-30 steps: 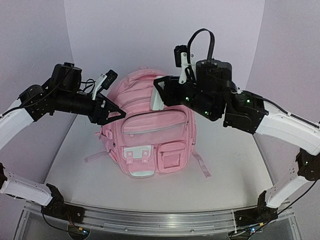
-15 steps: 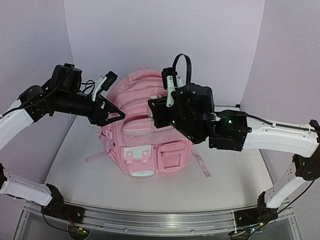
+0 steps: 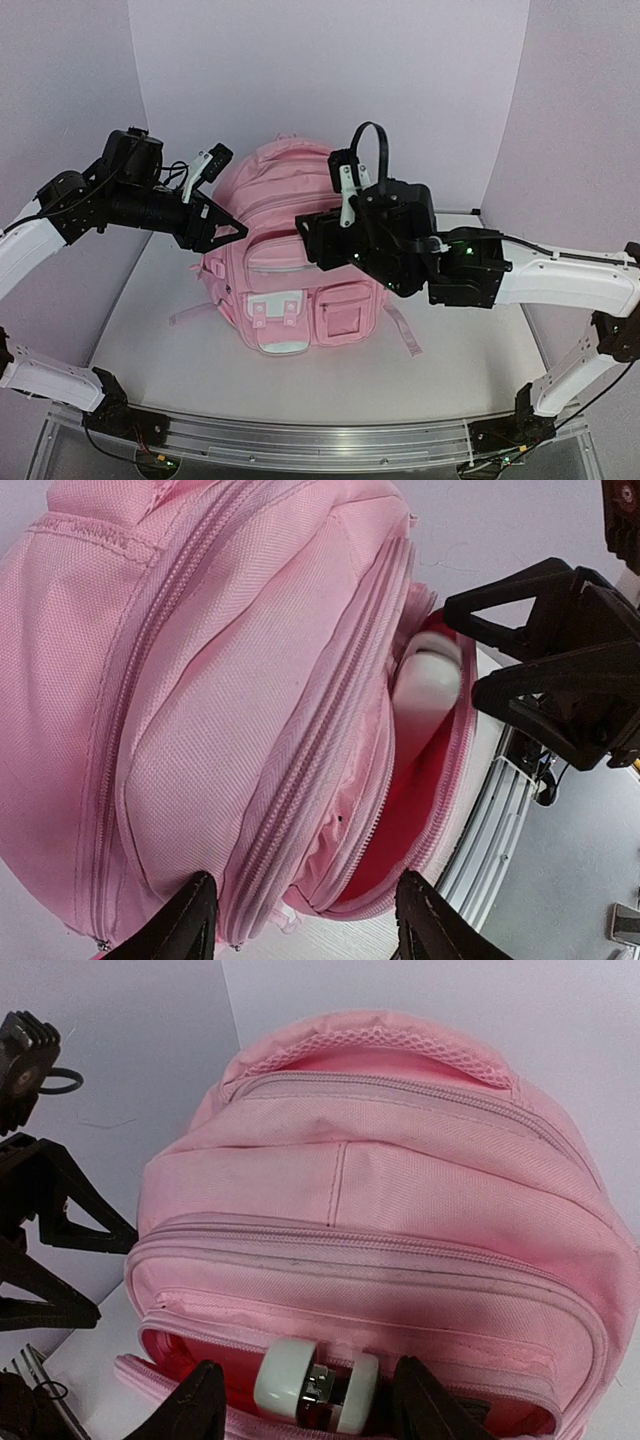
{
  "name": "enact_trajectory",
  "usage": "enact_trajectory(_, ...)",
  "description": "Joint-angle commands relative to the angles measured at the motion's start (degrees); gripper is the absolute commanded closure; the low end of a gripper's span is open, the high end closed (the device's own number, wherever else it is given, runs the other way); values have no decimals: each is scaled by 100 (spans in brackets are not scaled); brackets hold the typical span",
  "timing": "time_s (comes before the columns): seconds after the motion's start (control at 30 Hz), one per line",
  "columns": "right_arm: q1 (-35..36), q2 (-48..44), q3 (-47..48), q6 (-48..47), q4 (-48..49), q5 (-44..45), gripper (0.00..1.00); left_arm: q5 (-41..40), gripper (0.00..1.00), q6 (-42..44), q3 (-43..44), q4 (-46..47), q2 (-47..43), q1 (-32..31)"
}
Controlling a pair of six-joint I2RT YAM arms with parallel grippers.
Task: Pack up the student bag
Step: Place the stationery in the student bag, then zip the student bag at the center of the board.
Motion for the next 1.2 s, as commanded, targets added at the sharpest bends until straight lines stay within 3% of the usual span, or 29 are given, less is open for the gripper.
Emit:
enact_trajectory(0.0, 33, -421, 99, 84, -94, -107, 38, -205, 38, 47, 65, -7, -110, -29)
enact_trajectory(0.37, -52, -574, 363, 442, -857, 315, 24, -533, 35, -400, 158, 5, -66, -2)
enact_trajectory(0.6, -1229, -1266, -319, 1410, -1088, -1350, 23, -550, 35, -699, 132, 104, -135, 170)
enact_trajectory(0.73, -1594, -1689, -749, 1710, -1086, -1767, 24, -538, 35, -760, 62, 128, -140, 202)
enact_trajectory(0.83, -1874, -1906, -1112, 1817, -1096, -1881, 26, -376, 34, -631, 15, 184, -222, 206)
enact_trajectory(0.97, -1975, -2071, -1840, 1215, -1037, -1972, 39, -503, 33, -591, 108, 98, -290, 216)
enact_trajectory(1.17, -1969, -2317, -2908, 209, -317, -2942, 57, -741, 33, -743, 247, -186, -211, 328)
